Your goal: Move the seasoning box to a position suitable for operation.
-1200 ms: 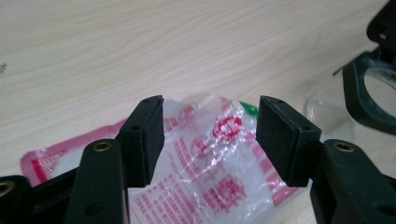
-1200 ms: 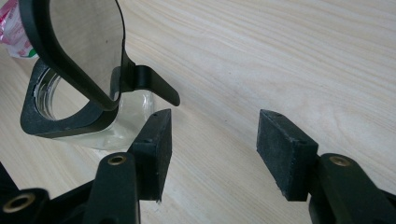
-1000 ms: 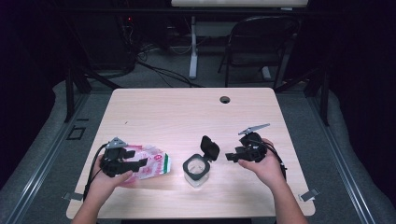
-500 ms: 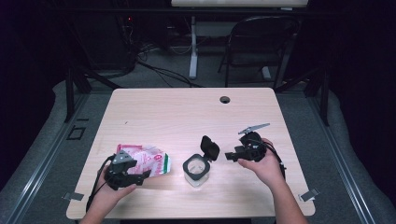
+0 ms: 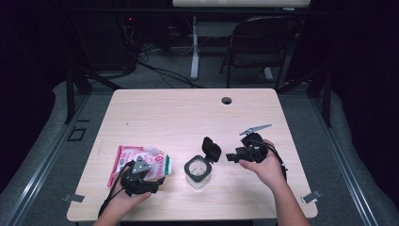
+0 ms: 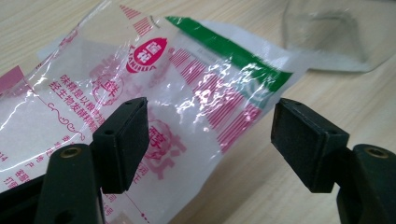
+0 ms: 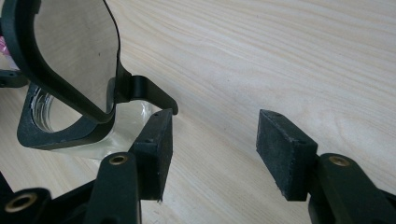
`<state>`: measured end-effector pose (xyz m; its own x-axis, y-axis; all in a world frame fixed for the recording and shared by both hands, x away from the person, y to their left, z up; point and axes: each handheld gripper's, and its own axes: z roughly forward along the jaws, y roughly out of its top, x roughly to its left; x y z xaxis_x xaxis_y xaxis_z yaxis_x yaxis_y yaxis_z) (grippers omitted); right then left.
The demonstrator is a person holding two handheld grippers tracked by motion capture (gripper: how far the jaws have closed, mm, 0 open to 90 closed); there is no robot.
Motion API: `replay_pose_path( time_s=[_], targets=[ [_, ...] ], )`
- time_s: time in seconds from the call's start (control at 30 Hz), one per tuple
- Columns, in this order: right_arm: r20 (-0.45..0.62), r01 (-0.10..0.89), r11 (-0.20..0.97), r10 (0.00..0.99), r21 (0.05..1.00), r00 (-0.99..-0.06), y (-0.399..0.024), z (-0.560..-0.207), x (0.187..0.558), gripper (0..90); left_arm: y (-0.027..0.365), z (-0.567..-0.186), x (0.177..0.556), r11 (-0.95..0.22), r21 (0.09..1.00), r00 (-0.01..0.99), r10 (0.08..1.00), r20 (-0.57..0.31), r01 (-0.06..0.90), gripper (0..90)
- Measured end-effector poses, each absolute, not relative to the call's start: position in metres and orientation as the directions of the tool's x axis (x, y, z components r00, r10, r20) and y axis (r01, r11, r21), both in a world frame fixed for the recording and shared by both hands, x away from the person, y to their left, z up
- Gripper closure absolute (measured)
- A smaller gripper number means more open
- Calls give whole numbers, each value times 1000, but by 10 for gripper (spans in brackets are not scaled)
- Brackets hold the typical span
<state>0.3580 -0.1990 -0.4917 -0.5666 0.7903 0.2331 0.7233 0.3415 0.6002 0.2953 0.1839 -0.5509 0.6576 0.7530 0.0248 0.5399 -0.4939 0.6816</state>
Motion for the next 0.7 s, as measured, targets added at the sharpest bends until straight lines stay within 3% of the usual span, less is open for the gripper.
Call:
replay_pose_path(
  time_s=[0.1, 0.37, 0.7],
  targets=[
    [234, 725, 343, 790, 598, -567, -199, -492, 358, 461, 185, -555, 298, -527, 663, 652, 754, 77, 531, 282],
    [235, 726, 346, 789, 594, -568, -199, -493, 359, 461, 196, -564, 304, -515, 658, 605, 788, 112, 549, 289],
    [233, 727, 344, 791, 594, -565, -199, -494, 359, 461, 215, -568, 312, -475, 651, 558, 824, 94, 592, 450]
  ],
)
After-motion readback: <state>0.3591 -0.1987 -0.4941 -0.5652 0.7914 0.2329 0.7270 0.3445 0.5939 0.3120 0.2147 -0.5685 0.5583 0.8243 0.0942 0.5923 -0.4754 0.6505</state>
